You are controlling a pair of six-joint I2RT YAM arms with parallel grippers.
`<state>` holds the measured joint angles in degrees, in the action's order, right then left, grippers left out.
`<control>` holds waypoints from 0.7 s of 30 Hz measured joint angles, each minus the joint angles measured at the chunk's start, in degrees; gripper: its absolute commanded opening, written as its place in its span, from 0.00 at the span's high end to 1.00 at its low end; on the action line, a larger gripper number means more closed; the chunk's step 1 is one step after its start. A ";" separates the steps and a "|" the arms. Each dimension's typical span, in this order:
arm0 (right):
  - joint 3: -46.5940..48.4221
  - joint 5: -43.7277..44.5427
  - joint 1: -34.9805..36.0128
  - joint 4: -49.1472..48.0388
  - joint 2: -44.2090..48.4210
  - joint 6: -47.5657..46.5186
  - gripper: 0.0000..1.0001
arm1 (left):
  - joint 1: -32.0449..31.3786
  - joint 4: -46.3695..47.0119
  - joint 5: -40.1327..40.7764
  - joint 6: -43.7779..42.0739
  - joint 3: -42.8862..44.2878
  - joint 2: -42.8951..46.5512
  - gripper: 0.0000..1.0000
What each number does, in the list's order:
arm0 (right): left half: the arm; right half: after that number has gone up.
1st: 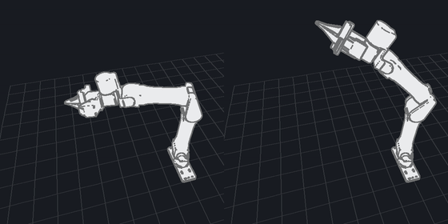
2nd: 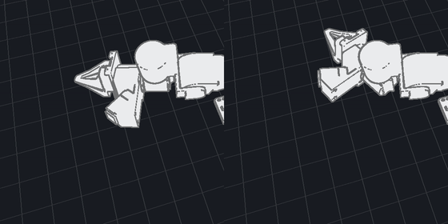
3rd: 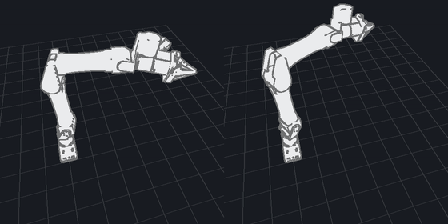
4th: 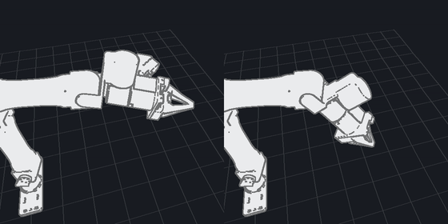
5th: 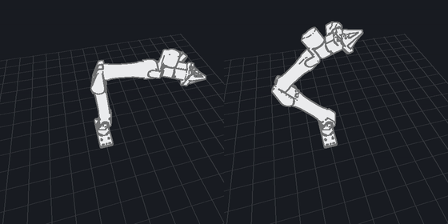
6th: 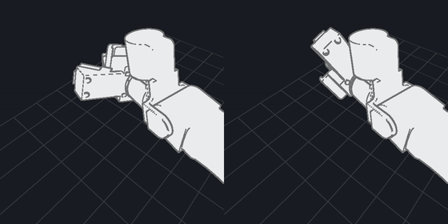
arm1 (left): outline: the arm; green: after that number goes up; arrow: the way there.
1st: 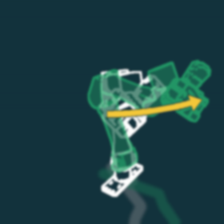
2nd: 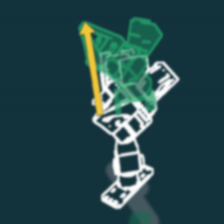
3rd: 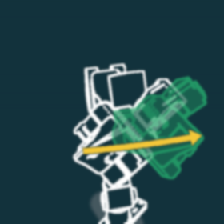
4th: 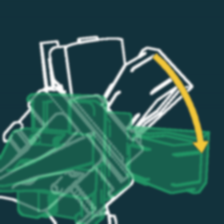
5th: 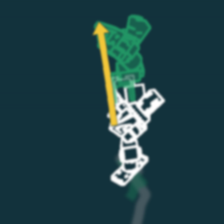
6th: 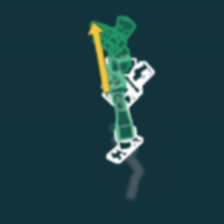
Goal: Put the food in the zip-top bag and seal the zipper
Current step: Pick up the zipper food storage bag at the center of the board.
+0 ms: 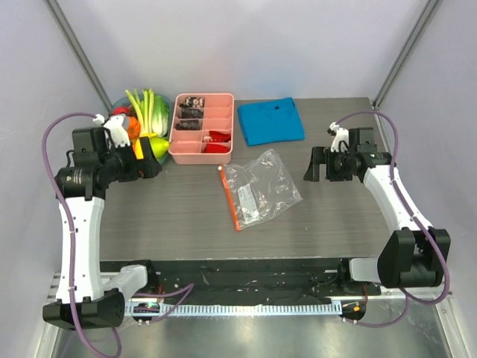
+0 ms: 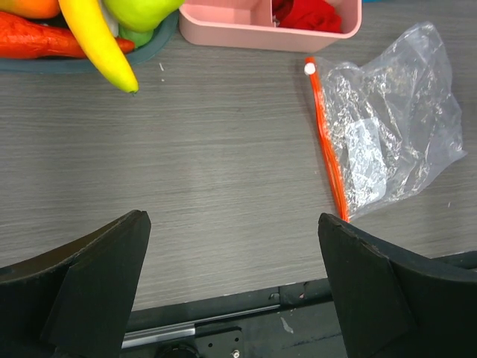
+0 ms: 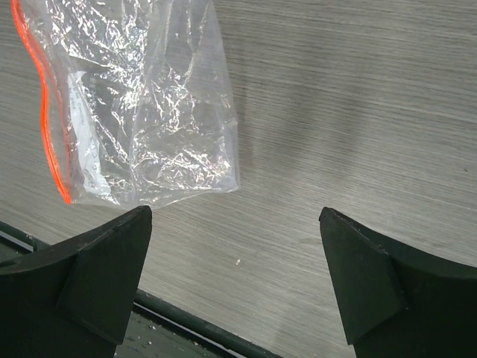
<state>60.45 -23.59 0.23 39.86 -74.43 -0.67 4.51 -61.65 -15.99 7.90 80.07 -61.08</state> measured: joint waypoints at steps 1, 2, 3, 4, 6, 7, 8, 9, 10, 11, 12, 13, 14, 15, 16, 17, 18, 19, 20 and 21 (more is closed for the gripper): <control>0.04 0.13 0.50 -0.20 -0.68 0.04 0.00 | 0.00 0.04 0.07 0.37 0.13 0.37 0.00; 0.13 0.42 1.33 -0.57 -1.44 0.13 0.00 | 0.00 -0.02 0.20 0.72 0.44 0.63 0.00; 0.22 0.61 2.25 -0.90 -2.16 0.20 0.00 | 0.00 -0.04 0.24 1.01 0.79 0.70 0.00; 0.35 0.96 3.37 -1.20 -2.78 0.46 0.01 | 0.00 -0.15 0.33 1.27 1.27 0.68 0.00; 0.74 1.75 5.31 -1.66 -3.87 0.83 0.00 | 0.00 -0.15 0.44 2.03 1.64 0.57 0.00; 1.20 2.40 6.67 -1.81 -4.55 0.96 0.00 | 0.00 -0.28 0.46 2.40 1.64 0.57 0.00; 1.70 3.10 7.98 -2.14 -5.25 1.03 0.00 | 0.00 -0.39 0.46 2.69 1.62 0.57 0.00; 2.29 3.67 9.38 -2.40 -5.97 1.05 0.00 | 0.00 -0.37 0.42 2.93 1.53 0.61 0.00; 2.91 4.33 10.78 -2.69 -6.62 1.07 0.00 | 0.00 -0.35 0.33 3.23 1.38 0.76 0.00; 3.45 4.98 12.24 -3.06 -7.21 1.09 0.00 | 0.00 0.09 -0.02 3.72 0.61 1.25 0.00; 4.02 5.68 13.64 -3.30 -7.78 1.11 0.00 | 0.00 0.26 -0.17 3.93 -0.17 1.84 0.00; 4.79 6.25 15.28 -3.43 -8.35 1.09 0.00 | 0.00 0.72 -0.31 4.26 -1.36 2.84 0.00; 5.60 6.88 17.11 -3.69 -8.98 1.16 0.00 | 0.00 1.16 -0.39 5.01 -2.60 4.00 0.00; 6.49 7.61 18.99 -3.93 -9.57 1.25 0.00 | 0.00 1.77 -0.52 5.55 -3.91 5.31 0.00; 7.45 8.15 20.94 -4.15 -10.21 1.33 0.00 | 0.00 2.49 -0.52 6.36 -5.40 7.04 0.00; 8.48 8.79 23.08 -4.44 -10.82 1.57 0.00 | 0.00 2.86 -0.52 6.93 -6.19 8.20 0.00; 9.44 9.60 25.16 -4.81 -11.45 1.95 0.00 | 0.00 3.54 -0.50 7.43 -7.08 9.46 0.00; 10.12 10.03 26.75 -5.18 -12.02 2.19 0.00 | 0.00 4.15 -0.50 8.11 -7.78 10.62 0.00; 11.30 10.80 29.20 -5.51 -12.98 2.60 0.00 | 0.00 4.59 -0.48 8.48 -8.15 11.45 0.00; 12.00 11.19 30.40 -5.88 -13.73 2.80 0.00 | 0.00 4.98 -0.46 8.81 -8.31 11.91 0.00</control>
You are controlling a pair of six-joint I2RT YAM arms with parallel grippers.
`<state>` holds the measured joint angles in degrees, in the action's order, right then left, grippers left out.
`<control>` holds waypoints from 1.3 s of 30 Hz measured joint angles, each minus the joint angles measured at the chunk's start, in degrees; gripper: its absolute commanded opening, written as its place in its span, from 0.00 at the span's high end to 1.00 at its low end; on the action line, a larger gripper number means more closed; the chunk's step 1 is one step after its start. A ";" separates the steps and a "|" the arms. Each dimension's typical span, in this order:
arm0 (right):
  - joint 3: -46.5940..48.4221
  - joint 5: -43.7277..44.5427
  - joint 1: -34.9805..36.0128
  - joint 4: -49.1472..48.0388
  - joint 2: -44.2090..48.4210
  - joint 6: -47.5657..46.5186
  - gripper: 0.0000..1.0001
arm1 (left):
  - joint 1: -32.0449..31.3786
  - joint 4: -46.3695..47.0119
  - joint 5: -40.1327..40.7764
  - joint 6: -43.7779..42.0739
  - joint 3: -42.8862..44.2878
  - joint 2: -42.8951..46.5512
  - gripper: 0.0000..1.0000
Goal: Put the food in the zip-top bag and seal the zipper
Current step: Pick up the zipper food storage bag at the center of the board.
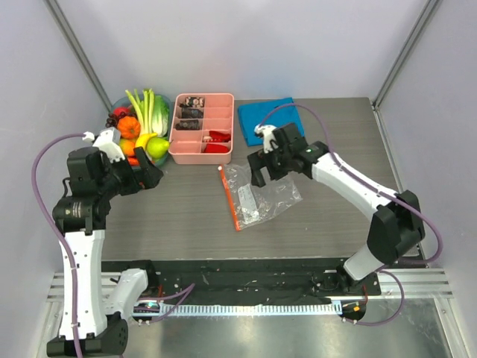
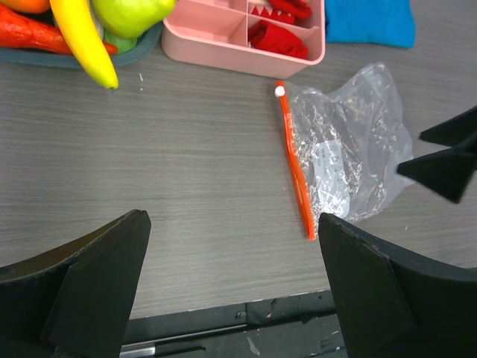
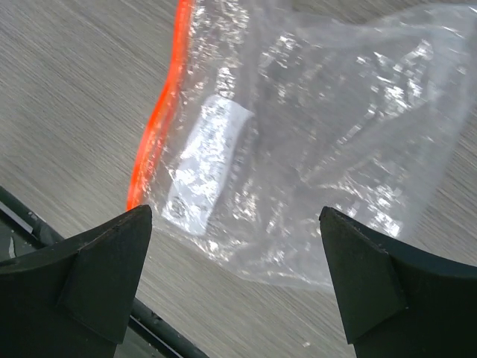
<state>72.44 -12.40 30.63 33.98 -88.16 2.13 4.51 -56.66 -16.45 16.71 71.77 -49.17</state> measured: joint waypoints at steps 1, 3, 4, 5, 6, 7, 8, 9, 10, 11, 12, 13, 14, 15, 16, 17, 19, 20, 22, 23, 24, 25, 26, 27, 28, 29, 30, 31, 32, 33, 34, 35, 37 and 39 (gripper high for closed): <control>0.83 0.85 2.29 -0.17 -1.20 0.28 0.03 | 0.00 0.35 0.02 0.33 0.00 0.24 0.00; 2.56 3.02 6.05 -0.70 -4.24 0.85 0.06 | 0.00 0.72 0.17 0.94 0.00 0.33 0.00; 3.19 3.78 7.48 -0.96 -5.79 1.07 0.11 | 0.00 0.72 0.26 1.01 -0.02 0.33 0.00; 4.15 4.74 9.20 -0.98 -7.76 1.27 0.12 | 0.00 0.76 0.39 1.16 -0.09 0.33 0.00; 5.20 5.68 10.99 -1.07 -9.94 1.51 0.16 | 0.00 0.81 0.46 1.25 -0.26 0.44 0.00; 6.16 6.71 12.59 -1.11 -12.07 1.86 0.23 | 0.00 0.81 0.70 1.31 -0.52 0.63 0.00; 7.10 7.58 13.92 -0.94 -14.03 2.23 0.25 | 0.00 0.81 0.98 1.33 -0.83 0.70 0.00; 8.04 8.55 15.02 -0.90 -15.72 2.62 0.26 | 0.00 0.79 1.25 1.31 -1.16 0.66 0.00; 9.09 10.03 16.31 -0.87 -17.44 3.08 0.27 | 0.00 0.74 1.68 1.31 -1.49 0.66 0.00; 10.01 11.52 17.38 -0.81 -18.88 3.50 0.27 | 0.00 0.72 2.08 1.31 -1.75 0.72 0.00; 11.02 13.22 18.56 -0.76 -20.35 3.98 0.27 | 0.00 0.70 2.43 1.29 -1.95 0.83 0.00; 11.63 14.38 19.32 -0.76 -21.24 4.28 0.27 | 0.00 0.72 2.67 1.27 -2.05 0.90 0.00; 12.31 15.74 20.11 -0.70 -22.14 4.66 0.28 | 0.00 0.74 2.97 1.22 -2.21 0.98 0.00; 13.14 17.11 20.83 -0.57 -22.99 5.07 0.28 | 0.00 0.74 3.10 1.18 -2.45 1.09 0.00; 13.62 17.88 21.24 -0.57 -23.52 5.33 0.28 | 0.00 0.74 3.37 1.16 -2.67 1.18 0.00; 14.16 18.84 21.66 -0.52 -24.04 5.60 0.29 | 0.00 0.72 3.45 1.14 -2.82 1.20 0.00; 15.10 20.48 22.18 -0.52 -25.05 5.84 0.30 | 0.00 0.72 3.69 1.09 -3.06 1.18 0.00; 15.50 21.09 22.29 -0.57 -25.59 5.92 0.30 | 0.00 0.72 3.85 1.09 -3.13 1.18 0.00; 15.74 22.12 22.36 -0.59 -26.67 6.25 0.30 | 0.00 0.74 4.07 1.07 -3.17 1.18 0.00; 15.74 22.45 22.36 -0.52 -27.21 6.45 0.30 | 0.00 0.74 4.09 1.07 -3.21 1.18 0.00; 15.74 22.56 22.36 -0.50 -27.69 6.62 0.30 | 0.00 0.74 4.11 1.07 -3.23 1.18 0.00; 15.76 22.67 22.36 -0.48 -28.28 6.95 0.30 | 0.00 0.79 4.11 1.05 -3.34 1.18 0.00; 15.76 22.71 22.34 -0.46 -28.89 7.21 0.31 | 0.00 0.81 4.17 1.05 -3.45 1.18 0.00; 15.76 22.71 22.34 -0.46 -29.35 7.41 0.32 | 0.00 0.81 4.28 1.05 -3.63 1.18 0.00; 15.80 22.71 22.34 -0.42 -29.97 7.63 0.40 | 0.00 0.79 4.33 1.05 -3.78 1.18 0.00; 15.87 22.69 22.29 -0.33 -30.51 7.78 0.44 | 0.00 0.79 4.42 1.05 -3.89 1.18 0.00; 16.02 22.67 22.29 -0.20 -31.06 7.98 0.50 | 0.00 0.81 4.46 1.05 -4.00 1.18 0.00; 16.06 22.58 22.29 -0.11 -31.54 8.17 0.59 | 0.00 0.79 4.48 1.05 -4.07 1.18 0.00; 16.15 22.32 22.29 -0.07 -31.74 8.50 0.65 | 0.00 0.79 4.50 1.05 -4.11 1.18 0.00; 16.33 22.25 22.29 -0.04 -31.74 8.52 0.72 | 0.00 0.81 4.50 1.01 -4.17 1.18 0.00; 16.48 22.10 22.29 0.00 -31.74 8.63 0.84 | 0.00 0.79 4.50 0.98 -4.22 1.18 0.00; 16.55 22.05 22.29 0.02 -31.74 8.70 0.88 | 0.00 0.85 4.52 0.96 -4.33 1.18 0.00; 16.65 21.77 22.29 0.26 -31.74 8.66 0.99 | 0.00 0.83 4.50 0.94 -4.55 1.16 0.00; 16.70 21.42 22.21 0.44 -31.69 8.61 0.99 | 0.00 0.83 4.48 0.92 -4.59 0.85 0.00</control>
<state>89.14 9.02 52.84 34.41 -119.85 10.74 4.51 -55.83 -11.97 17.63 67.18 -48.31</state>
